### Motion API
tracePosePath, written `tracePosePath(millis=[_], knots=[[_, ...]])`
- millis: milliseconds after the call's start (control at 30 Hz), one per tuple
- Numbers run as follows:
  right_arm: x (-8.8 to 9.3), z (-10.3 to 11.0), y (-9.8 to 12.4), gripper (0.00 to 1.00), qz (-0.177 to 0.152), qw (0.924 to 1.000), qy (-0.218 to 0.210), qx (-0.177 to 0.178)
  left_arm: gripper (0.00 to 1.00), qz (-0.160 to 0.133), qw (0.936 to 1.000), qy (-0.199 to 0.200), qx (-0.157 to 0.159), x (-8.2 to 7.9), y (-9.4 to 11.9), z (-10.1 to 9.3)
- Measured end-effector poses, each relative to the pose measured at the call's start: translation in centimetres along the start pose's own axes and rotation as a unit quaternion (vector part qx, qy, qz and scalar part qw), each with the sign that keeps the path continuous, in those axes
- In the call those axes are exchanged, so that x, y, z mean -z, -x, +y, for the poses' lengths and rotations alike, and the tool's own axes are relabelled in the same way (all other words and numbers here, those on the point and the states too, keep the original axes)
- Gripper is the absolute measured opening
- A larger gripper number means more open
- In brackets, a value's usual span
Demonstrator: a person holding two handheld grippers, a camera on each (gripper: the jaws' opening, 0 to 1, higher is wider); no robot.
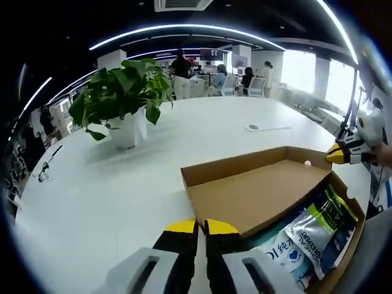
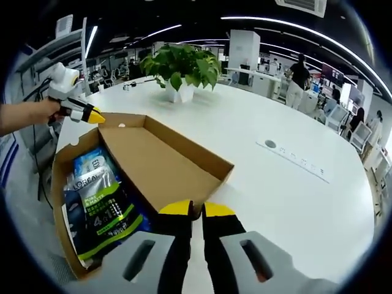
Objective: Operate the shoe box by opening the lid, removing the specified soft item, and placing it in the target area until the item is outside and the box remains undamaged.
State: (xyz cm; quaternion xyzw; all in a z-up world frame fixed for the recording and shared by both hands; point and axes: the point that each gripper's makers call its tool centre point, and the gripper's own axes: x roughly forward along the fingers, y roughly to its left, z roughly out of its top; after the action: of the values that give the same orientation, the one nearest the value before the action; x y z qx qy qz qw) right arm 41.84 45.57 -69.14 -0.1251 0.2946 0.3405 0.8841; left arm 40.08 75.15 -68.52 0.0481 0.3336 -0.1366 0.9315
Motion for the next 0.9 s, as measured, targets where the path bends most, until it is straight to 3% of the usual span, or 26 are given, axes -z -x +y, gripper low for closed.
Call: tracePosePath(millis=[567,900], knots=[[-0.3,0.3,0.8,0.06,0.006,1.0000,0.001,-0.004,0.04,0.023,0.9997,0.005,0.002,-0.1,0.5,-0.2],[-0.6,1.1,2.5,0.11,0.005,0.9996,0.004,-0.028,0.16,0.020,0.9998,0.003,0.000,-0.4,2.1,-1.1]])
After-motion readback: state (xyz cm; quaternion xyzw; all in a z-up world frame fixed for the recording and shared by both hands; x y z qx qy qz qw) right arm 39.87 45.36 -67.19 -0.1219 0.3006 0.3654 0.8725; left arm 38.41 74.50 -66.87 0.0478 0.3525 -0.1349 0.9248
